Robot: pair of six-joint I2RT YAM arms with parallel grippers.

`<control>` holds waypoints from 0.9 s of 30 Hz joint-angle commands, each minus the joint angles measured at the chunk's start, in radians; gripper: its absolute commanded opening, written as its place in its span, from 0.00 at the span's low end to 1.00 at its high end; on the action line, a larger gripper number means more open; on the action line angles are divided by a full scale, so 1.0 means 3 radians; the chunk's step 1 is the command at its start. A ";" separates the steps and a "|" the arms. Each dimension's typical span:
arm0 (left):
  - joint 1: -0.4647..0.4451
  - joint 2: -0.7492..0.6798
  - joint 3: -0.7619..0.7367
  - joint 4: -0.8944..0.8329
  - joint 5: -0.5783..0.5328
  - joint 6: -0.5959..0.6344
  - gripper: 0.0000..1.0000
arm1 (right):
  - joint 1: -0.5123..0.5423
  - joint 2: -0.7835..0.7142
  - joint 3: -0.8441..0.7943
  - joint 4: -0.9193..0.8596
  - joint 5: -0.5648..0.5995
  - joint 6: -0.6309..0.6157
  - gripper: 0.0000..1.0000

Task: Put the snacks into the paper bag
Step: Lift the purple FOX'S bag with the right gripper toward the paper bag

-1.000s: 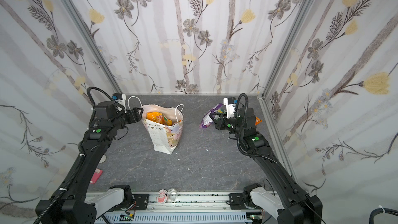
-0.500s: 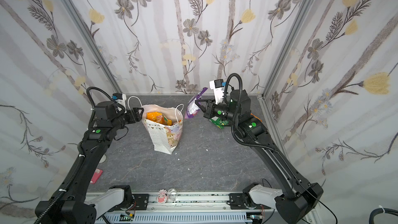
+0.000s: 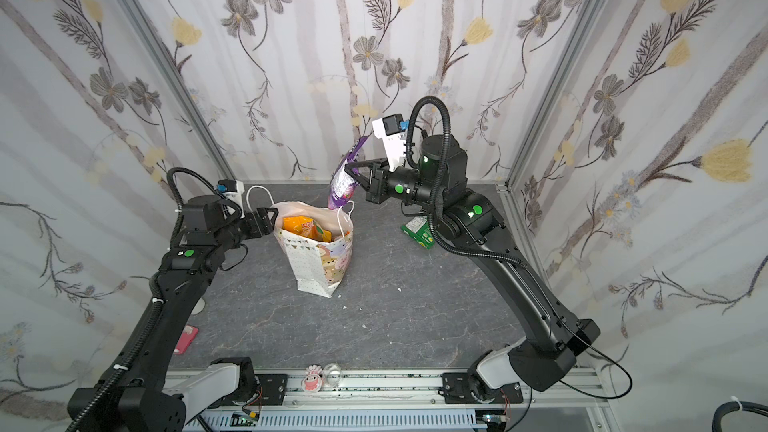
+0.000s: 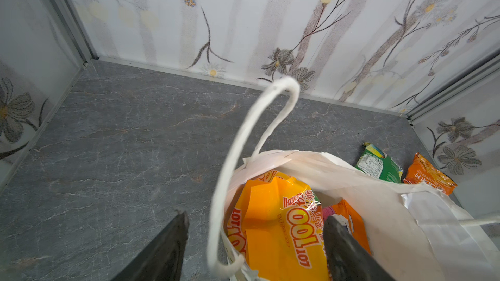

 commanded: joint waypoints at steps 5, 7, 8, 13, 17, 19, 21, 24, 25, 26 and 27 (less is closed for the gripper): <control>0.0002 -0.0012 -0.0014 0.0111 0.0019 -0.0010 0.78 | 0.0244 0.0484 0.0509 0.0011 -0.0255 -0.0097 0.00; 0.0000 -0.0007 -0.0011 0.0102 0.0018 -0.0006 0.79 | 0.0301 0.0625 0.0585 -0.0013 -0.0287 -0.0114 0.00; -0.0001 -0.0004 -0.0010 0.0101 0.0017 -0.0006 0.79 | 0.0311 0.0689 0.0623 -0.0055 -0.0306 -0.0130 0.00; 0.0002 -0.0019 -0.0013 0.0096 -0.0010 0.0002 0.79 | 0.0347 0.0909 0.0733 -0.0314 -0.0167 -0.0204 0.00; 0.0002 -0.0017 -0.0010 0.0096 -0.0011 0.0004 0.79 | 0.0370 0.0942 0.0763 -0.0579 0.0188 -0.0341 0.00; 0.0002 -0.0016 -0.0011 0.0096 -0.0012 0.0006 0.79 | 0.0391 0.0941 0.0791 -0.0747 0.0384 -0.0434 0.00; 0.0002 -0.0017 -0.0009 0.0096 -0.0013 0.0009 0.79 | 0.0413 0.0939 0.0794 -0.0891 0.0529 -0.0544 0.00; 0.0001 -0.0017 -0.0008 0.0096 -0.0016 0.0007 0.79 | 0.0429 0.0944 0.0794 -0.1050 0.0656 -0.0757 0.00; 0.0002 -0.0017 -0.0009 0.0096 -0.0016 0.0007 0.79 | 0.0429 0.0945 0.0799 -0.1094 0.0716 -0.0806 0.00; 0.0003 -0.0012 -0.0005 0.0097 -0.0011 0.0009 0.79 | 0.0429 0.0955 0.0804 -0.1142 0.0797 -0.0855 0.00; 0.0000 -0.0017 -0.0006 0.0096 -0.0016 0.0009 0.79 | 0.0429 0.0969 0.0809 -0.1184 0.0873 -0.0902 0.00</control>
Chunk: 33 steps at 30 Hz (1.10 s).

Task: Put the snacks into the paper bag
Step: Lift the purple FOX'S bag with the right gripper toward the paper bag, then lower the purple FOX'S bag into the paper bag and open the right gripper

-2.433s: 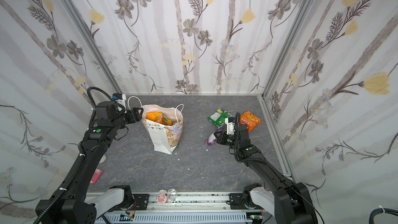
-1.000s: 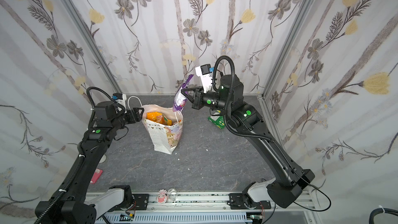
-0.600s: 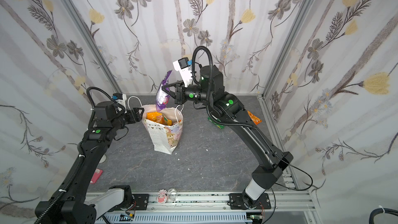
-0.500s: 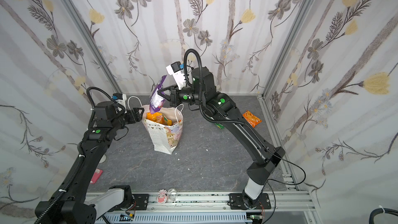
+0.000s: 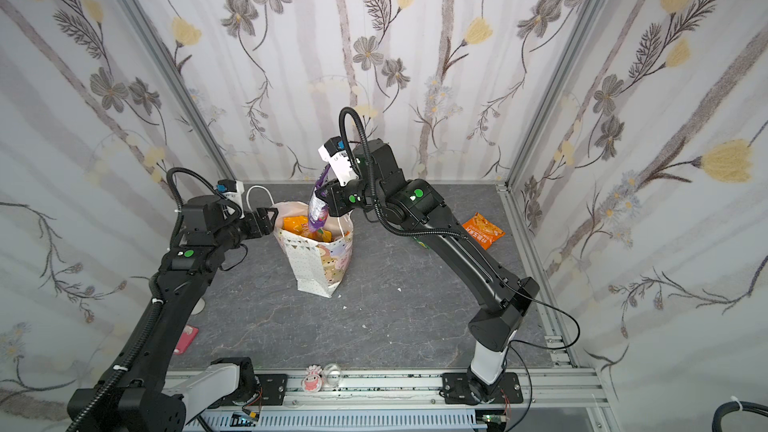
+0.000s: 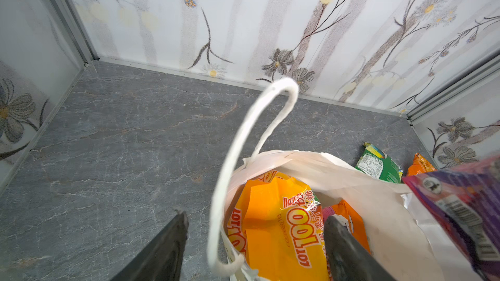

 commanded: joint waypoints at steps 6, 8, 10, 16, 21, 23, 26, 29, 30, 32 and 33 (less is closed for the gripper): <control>-0.0001 -0.0010 -0.0008 0.0097 -0.0023 0.0005 0.79 | 0.0005 0.0143 0.0193 -0.0388 0.0747 -0.0453 0.00; 0.0003 -0.0010 -0.0008 0.0097 -0.0023 0.0007 0.79 | 0.0138 0.0176 0.0260 -0.0468 0.0906 -0.0510 0.00; 0.0004 -0.0005 -0.0008 0.0094 -0.0018 0.0008 0.79 | 0.0191 0.0190 0.0303 -0.0520 0.1033 -0.0582 0.00; 0.0003 -0.0005 -0.0007 0.0092 -0.0013 0.0005 0.79 | 0.0323 0.0352 0.0510 -0.0719 0.1320 -0.0744 0.00; 0.0000 -0.0010 -0.0014 0.0097 -0.0023 0.0010 0.79 | 0.0432 0.0502 0.0592 -0.0793 0.1791 -0.0846 0.00; 0.0003 -0.0001 -0.0009 0.0092 -0.0017 0.0010 0.79 | 0.0471 0.0519 0.0592 -0.0793 0.1909 -0.0881 0.00; 0.0005 0.0005 -0.0007 0.0093 -0.0007 0.0008 0.79 | 0.0519 0.0544 0.0593 -0.0781 0.2030 -0.0928 0.00; 0.0002 0.0000 -0.0009 0.0092 -0.0012 0.0006 0.79 | 0.0593 0.0589 0.0591 -0.0747 0.2033 -0.0967 0.00; 0.0003 0.0007 -0.0007 0.0092 -0.0012 0.0007 0.79 | 0.0630 0.0620 0.0593 -0.0719 0.2032 -0.0982 0.00; 0.0003 0.0005 -0.0010 0.0092 -0.0018 0.0004 0.79 | 0.0686 0.0669 0.0593 -0.0658 0.2005 -0.0995 0.00; 0.0003 0.0008 -0.0009 0.0092 -0.0017 0.0008 0.79 | 0.0714 0.0696 0.0596 -0.0624 0.1967 -0.0994 0.00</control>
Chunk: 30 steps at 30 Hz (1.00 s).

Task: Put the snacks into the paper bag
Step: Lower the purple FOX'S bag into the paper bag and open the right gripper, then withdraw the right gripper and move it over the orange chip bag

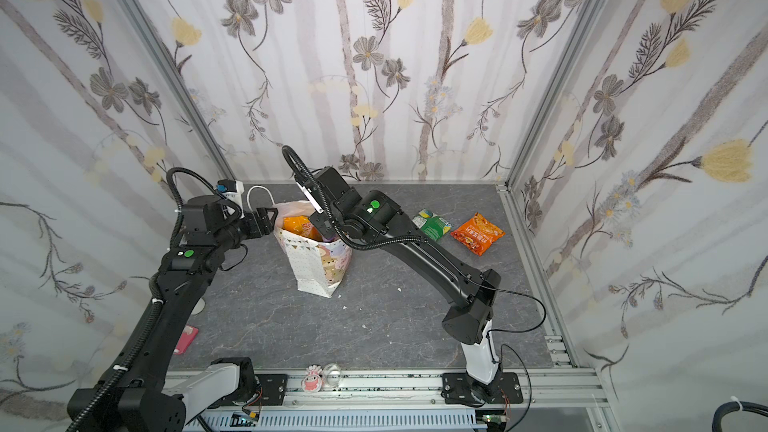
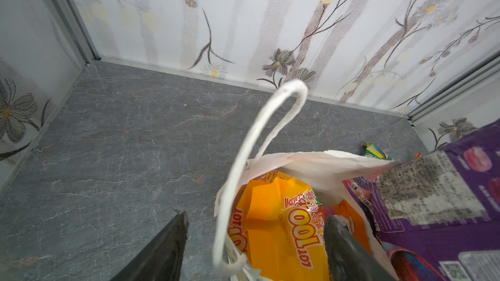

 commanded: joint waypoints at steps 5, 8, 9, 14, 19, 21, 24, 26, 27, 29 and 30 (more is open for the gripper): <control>0.0000 0.0014 -0.0008 0.0092 -0.0006 0.0007 0.79 | 0.0140 0.0160 0.0042 0.0369 -0.0198 -0.0058 0.05; 0.0003 0.0014 -0.0002 0.0092 -0.0011 0.0003 0.79 | 0.0163 0.0193 0.0050 0.0495 -0.0329 -0.0040 0.41; 0.0006 0.0014 0.0001 0.0096 -0.0025 -0.0001 0.79 | 0.0170 0.0189 0.0056 0.0548 -0.0387 -0.0039 0.46; 0.0007 -0.0016 0.0004 0.0092 -0.0062 0.0000 0.79 | 0.0163 0.0037 0.0056 0.0835 -0.0702 0.0042 0.54; 0.0003 -0.0047 0.0088 0.0000 -0.0156 0.0058 0.79 | 0.0122 -0.0211 0.0030 0.0775 -0.0668 0.0252 0.55; 0.0003 -0.0084 0.0127 -0.0009 -0.0200 0.0076 0.80 | 0.0105 -0.0353 -0.0120 0.0713 -0.0520 0.0336 0.53; 0.0003 -0.0090 0.0124 0.0035 -0.0175 0.0067 0.80 | 0.0090 -0.0655 -0.0586 0.0812 -0.0362 0.0397 0.51; 0.0003 -0.0059 0.0094 0.0036 -0.0127 0.0058 0.79 | 0.0080 -0.0881 -0.0901 0.0898 -0.0304 0.0465 0.49; 0.0001 -0.0046 0.0079 0.0036 -0.0104 0.0056 0.79 | 0.0068 -0.1015 -0.1110 0.0967 -0.0259 0.0517 0.49; 0.0000 -0.0037 0.0044 0.0048 -0.0089 0.0056 0.78 | 0.0016 -0.1383 -0.1560 0.1169 -0.0174 0.0612 0.49; 0.0002 -0.0035 0.0033 0.0056 -0.0078 0.0051 0.78 | -0.0033 -0.1558 -0.1818 0.1311 -0.0163 0.0675 0.50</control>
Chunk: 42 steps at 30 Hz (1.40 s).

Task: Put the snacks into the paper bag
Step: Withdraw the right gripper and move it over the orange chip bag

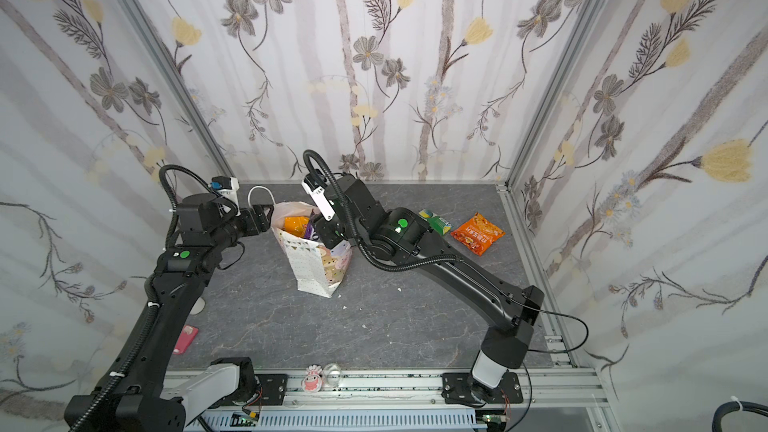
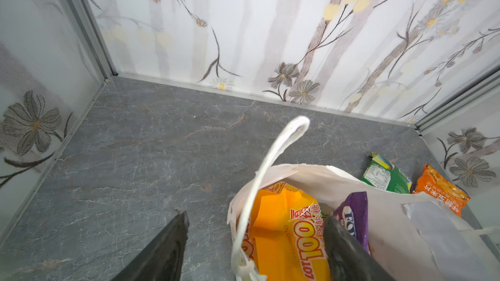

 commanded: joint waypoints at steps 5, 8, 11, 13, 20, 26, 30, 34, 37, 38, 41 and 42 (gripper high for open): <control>0.0003 0.0012 -0.0045 0.0109 0.0109 0.0024 0.78 | -0.0422 -0.0918 -0.1190 0.0747 0.0083 0.0563 0.50; 0.0003 0.0016 -0.0062 0.0115 0.0115 0.0014 0.77 | -0.0510 -0.1126 -0.1425 0.0757 0.0141 0.0657 0.50; -0.0002 0.0025 -0.0062 0.0120 0.0117 0.0016 0.77 | -0.0595 -0.1287 -0.1590 0.0740 0.0164 0.0696 0.50; 0.0001 0.0031 -0.0064 0.0112 0.0110 0.0025 0.77 | -0.0631 -0.1329 -0.1606 0.0668 0.0160 0.0697 0.50; 0.0002 0.0022 -0.0066 0.0110 0.0094 0.0015 0.77 | -0.1030 -0.1137 -0.1406 0.0082 0.0627 0.0575 0.52; 0.0000 0.0016 -0.0067 0.0120 0.0119 0.0003 0.78 | -0.1938 -0.1173 -0.1928 0.0373 0.0398 0.0625 0.53; 0.0003 0.0031 -0.0062 0.0112 0.0135 0.0008 0.78 | -0.2595 -0.1393 -0.2545 0.1012 -0.0220 0.0859 0.53; 0.0003 0.0047 -0.0052 0.0095 0.0151 0.0004 0.78 | -0.3102 -0.1507 -0.3036 0.1510 -0.0601 0.1105 0.56; 0.0003 0.0035 -0.0052 0.0098 0.0150 -0.0005 0.78 | -0.3499 -0.1520 -0.3371 0.1843 -0.0921 0.1294 0.56; -0.0001 0.0037 -0.0052 0.0101 0.0155 -0.0003 0.78 | -0.3605 -0.1507 -0.3465 0.1957 -0.1011 0.1343 0.57; -0.0001 0.0031 -0.0052 0.0100 0.0171 -0.0011 0.79 | -0.3802 -0.1403 -0.3816 0.2281 -0.1087 0.1436 0.59; -0.0002 0.0031 -0.0052 0.0106 0.0184 -0.0015 0.79 | -0.3829 -0.1348 -0.3914 0.2405 -0.1058 0.1489 0.59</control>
